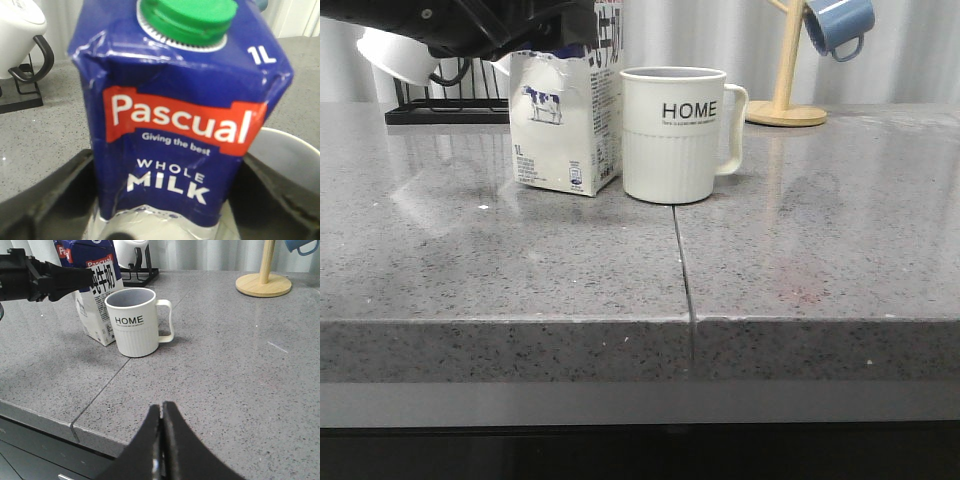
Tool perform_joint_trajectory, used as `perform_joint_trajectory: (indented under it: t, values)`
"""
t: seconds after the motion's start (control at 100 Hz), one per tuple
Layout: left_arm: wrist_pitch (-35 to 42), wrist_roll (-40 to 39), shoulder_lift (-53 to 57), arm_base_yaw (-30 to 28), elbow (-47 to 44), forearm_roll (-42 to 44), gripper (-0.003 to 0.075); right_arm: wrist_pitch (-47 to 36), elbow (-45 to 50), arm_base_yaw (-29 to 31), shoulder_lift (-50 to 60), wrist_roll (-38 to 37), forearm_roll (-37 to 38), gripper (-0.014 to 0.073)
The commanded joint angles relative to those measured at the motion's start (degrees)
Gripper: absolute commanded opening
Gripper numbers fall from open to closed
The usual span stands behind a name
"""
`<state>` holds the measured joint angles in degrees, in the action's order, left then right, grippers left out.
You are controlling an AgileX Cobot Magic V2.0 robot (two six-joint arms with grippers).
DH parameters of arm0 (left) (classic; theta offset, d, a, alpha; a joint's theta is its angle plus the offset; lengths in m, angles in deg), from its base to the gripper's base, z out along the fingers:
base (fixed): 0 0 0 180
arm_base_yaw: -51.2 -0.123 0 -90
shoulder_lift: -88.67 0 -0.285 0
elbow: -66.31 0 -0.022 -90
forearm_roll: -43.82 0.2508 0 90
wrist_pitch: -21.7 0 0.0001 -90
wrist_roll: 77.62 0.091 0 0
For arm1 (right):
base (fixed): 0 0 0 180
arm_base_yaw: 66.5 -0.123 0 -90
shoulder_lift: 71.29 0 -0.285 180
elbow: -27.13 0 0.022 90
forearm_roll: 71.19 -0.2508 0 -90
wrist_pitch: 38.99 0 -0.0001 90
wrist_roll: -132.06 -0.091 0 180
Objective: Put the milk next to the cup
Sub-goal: 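Carry the milk carton with the left gripper beside the mug and lower it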
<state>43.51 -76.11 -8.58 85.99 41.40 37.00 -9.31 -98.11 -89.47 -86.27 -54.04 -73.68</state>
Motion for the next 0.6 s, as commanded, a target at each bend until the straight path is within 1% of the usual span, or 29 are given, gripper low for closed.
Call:
perform_joint_trajectory:
  t: [0.0, 0.02, 0.07, 0.36, 0.53, 0.59]
  values:
    - [3.45, -0.66, 2.09, 0.59, 1.55, -0.3, 0.0607, -4.34, -1.51, -0.01, -0.58, 0.2, 0.14, -0.0067]
    - [3.45, -0.66, 2.09, 0.59, 1.55, -0.3, 0.0627, -4.34, -1.51, -0.01, -0.58, 0.2, 0.14, -0.0067]
    - [3.73, -0.66, 2.09, 0.59, 1.55, -0.3, 0.065, -4.34, -1.51, -0.01, -0.58, 0.2, 0.14, -0.0067]
    - [1.84, -0.66, 5.28, 0.59, 0.99, -0.3, 0.0636, -4.34, -1.51, -0.01, -0.58, 0.2, 0.14, -0.0067]
    - [1.84, 2.24, 9.6, 0.59, -3.27, -0.3, 0.0634, -4.34, -1.51, -0.01, -0.58, 0.2, 0.14, -0.0067]
    - [1.84, 2.97, 11.89, 0.59, -5.09, -0.3, 0.0608, -4.34, -1.51, -0.01, -0.58, 0.2, 0.14, -0.0067]
